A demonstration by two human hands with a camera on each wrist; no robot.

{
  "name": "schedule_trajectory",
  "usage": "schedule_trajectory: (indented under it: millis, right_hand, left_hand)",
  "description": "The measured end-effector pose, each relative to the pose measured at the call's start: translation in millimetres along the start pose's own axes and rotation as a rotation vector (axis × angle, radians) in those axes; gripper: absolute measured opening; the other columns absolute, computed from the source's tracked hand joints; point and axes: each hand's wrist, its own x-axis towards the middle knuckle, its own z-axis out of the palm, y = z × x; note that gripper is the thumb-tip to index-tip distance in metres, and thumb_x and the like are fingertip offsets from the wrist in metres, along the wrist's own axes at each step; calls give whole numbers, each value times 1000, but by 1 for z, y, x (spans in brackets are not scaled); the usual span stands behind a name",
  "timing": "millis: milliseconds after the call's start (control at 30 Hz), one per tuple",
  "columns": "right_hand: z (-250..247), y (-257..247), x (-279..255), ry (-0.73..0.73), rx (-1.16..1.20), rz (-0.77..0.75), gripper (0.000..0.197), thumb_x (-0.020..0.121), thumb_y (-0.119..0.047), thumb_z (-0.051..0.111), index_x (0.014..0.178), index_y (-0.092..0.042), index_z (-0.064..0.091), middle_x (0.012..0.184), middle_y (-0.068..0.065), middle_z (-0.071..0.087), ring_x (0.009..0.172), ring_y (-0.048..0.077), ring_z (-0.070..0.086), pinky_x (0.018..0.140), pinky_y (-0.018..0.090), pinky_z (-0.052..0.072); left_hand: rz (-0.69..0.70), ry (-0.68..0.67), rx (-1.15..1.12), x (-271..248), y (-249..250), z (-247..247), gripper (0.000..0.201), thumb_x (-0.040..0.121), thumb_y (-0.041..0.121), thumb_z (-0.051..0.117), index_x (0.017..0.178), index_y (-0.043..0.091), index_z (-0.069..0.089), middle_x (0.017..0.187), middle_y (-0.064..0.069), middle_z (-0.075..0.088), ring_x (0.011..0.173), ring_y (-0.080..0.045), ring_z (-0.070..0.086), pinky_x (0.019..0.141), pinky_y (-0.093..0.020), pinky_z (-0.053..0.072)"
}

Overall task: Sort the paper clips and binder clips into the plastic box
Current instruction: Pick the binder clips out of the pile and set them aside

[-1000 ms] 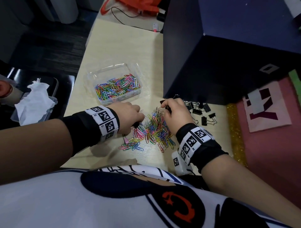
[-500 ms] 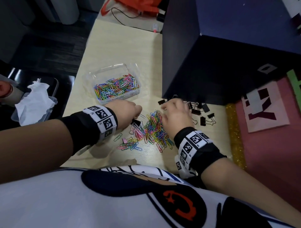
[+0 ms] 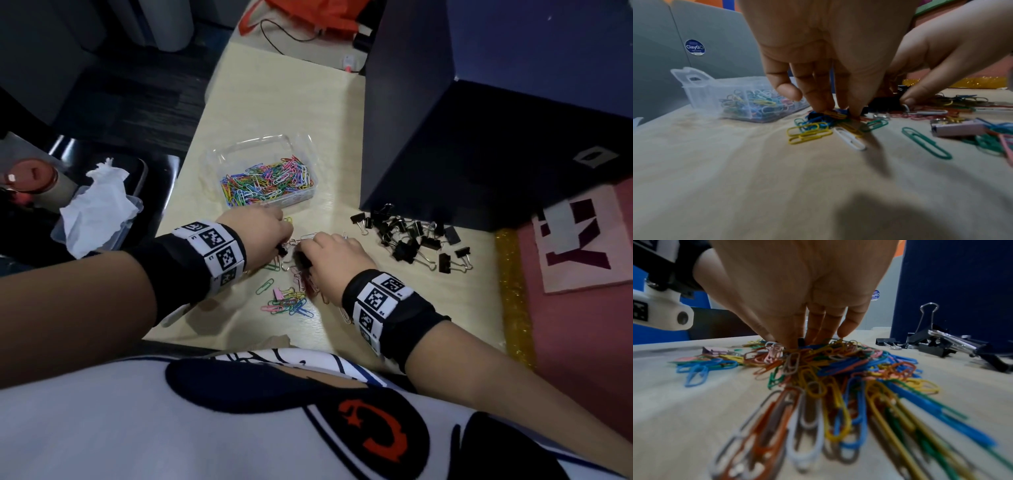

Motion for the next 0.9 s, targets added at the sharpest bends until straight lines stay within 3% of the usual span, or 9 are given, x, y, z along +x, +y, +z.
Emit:
schedule_trajectory:
  millis: [267,433,533,667,900]
  right_hand:
    - [-7,-1,-6,68,187,90,35,82,-11,55,115,-20,45,117,3,51,110,26,48,94,39,36]
    - [-12,8,-20,128,347,172,32,82,-14,58,110,-23,46,108,-4,54,95,18,48,87,32,35]
    - [-10,18,-27,223,438,246,32,80,-14,60,106,-24,44,97,-7,51,92,19,55,81,31,43]
    - [-9,36,-36,306,540,391,33,81,-20,64,107,-26,43,93,-5,60,82,17,59,73,32,51]
    - [-9,65,-50,441,714,570,25,85,-18,61,105,-22,46,91,-3,60,77,16,58,65,25,42]
  left_hand:
    - [38,-33,15,1,3,-5,29,88,37,56,112,22,60,108,-3,57,103,-26,56,79,-35,49]
    - [74,-38,59,4,7,-8,27,89,34,50,107,16,61,100,-5,58,94,-29,59,78,-40,54]
    - [75,-47,46,5,8,-9,31,86,40,53,105,17,60,100,-3,57,92,-28,59,77,-41,54]
    - [88,-14,-27,8,11,-14,27,83,42,53,96,20,60,96,0,56,89,-25,60,73,-36,53]
    - [110,29,-35,27,26,-29,30,94,34,42,105,12,58,100,-5,55,91,-25,58,66,-32,44]
